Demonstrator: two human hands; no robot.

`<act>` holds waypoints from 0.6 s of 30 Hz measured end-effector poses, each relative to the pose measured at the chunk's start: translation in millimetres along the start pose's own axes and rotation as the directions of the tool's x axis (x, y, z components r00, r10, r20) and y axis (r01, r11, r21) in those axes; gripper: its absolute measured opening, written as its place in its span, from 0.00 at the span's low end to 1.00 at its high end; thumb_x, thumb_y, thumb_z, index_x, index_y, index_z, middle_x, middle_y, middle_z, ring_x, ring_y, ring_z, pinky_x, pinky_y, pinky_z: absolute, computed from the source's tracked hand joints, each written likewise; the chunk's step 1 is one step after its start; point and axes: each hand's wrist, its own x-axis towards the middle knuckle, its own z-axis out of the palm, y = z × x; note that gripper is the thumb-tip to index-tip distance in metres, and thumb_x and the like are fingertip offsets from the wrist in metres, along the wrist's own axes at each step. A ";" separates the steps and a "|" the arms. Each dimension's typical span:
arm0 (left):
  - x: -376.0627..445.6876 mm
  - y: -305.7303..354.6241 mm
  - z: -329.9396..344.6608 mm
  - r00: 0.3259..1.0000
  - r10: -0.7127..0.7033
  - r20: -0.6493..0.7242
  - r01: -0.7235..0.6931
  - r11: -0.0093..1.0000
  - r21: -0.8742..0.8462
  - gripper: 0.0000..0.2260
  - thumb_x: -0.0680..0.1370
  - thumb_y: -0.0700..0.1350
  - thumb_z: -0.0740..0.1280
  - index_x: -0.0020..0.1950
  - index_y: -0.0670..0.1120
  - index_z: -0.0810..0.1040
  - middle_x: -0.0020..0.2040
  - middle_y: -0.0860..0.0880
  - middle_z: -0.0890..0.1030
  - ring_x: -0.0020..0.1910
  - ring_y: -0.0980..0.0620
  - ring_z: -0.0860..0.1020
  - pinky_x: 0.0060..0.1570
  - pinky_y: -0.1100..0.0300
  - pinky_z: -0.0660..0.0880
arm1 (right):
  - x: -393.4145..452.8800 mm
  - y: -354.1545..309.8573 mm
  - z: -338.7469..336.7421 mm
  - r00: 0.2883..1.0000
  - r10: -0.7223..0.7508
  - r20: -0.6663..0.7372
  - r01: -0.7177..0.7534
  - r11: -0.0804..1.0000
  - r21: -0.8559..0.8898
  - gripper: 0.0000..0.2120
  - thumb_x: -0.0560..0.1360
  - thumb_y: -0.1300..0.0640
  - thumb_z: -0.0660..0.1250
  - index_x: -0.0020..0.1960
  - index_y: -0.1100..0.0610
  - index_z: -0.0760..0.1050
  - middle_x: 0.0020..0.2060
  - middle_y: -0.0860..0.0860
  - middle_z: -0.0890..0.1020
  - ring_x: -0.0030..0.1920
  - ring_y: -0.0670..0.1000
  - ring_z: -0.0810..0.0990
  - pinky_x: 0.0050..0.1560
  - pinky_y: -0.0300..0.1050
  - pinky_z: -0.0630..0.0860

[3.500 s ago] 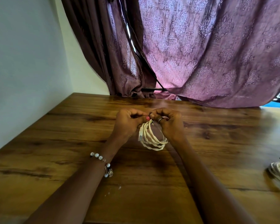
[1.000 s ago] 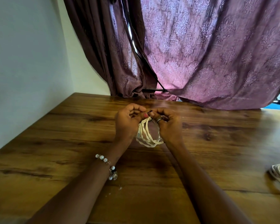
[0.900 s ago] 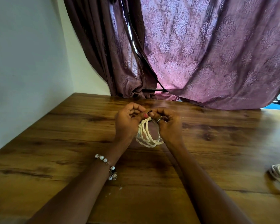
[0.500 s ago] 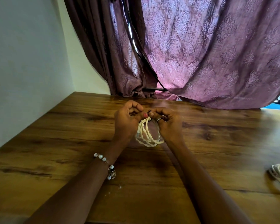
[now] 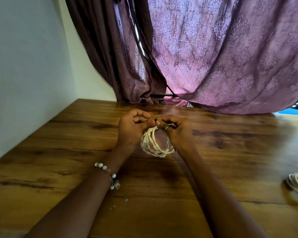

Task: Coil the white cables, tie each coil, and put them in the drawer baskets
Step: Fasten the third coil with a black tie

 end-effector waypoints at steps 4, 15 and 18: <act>1.1 0.8 1.5 0.999 0.033 0.027 -0.033 0.999 0.014 0.08 0.67 0.36 0.76 0.41 0.48 0.83 0.38 0.50 0.85 0.39 0.52 0.83 0.41 0.59 0.80 | -0.1 3.4 0.6 0.998 -0.041 -0.046 0.038 0.998 -0.049 0.04 0.71 0.67 0.71 0.44 0.60 0.82 0.37 0.50 0.83 0.39 0.45 0.81 0.40 0.39 0.77; 0.2 -0.1 3.1 0.981 0.190 0.047 -0.196 0.967 0.164 0.06 0.70 0.36 0.74 0.45 0.43 0.83 0.40 0.52 0.83 0.38 0.60 0.81 0.41 0.68 0.77 | 1.0 9.7 1.4 0.995 -0.012 -0.096 0.005 0.997 -0.075 0.03 0.72 0.64 0.72 0.46 0.61 0.82 0.39 0.53 0.84 0.42 0.55 0.83 0.44 0.55 0.80; 0.3 -1.0 3.1 0.981 0.187 0.051 -0.193 0.968 0.161 0.06 0.70 0.36 0.74 0.45 0.43 0.83 0.40 0.52 0.83 0.38 0.60 0.81 0.41 0.67 0.77 | 1.0 10.2 1.1 0.996 0.000 -0.088 -0.008 0.996 -0.084 0.03 0.72 0.63 0.72 0.45 0.60 0.82 0.39 0.53 0.84 0.42 0.55 0.83 0.43 0.54 0.80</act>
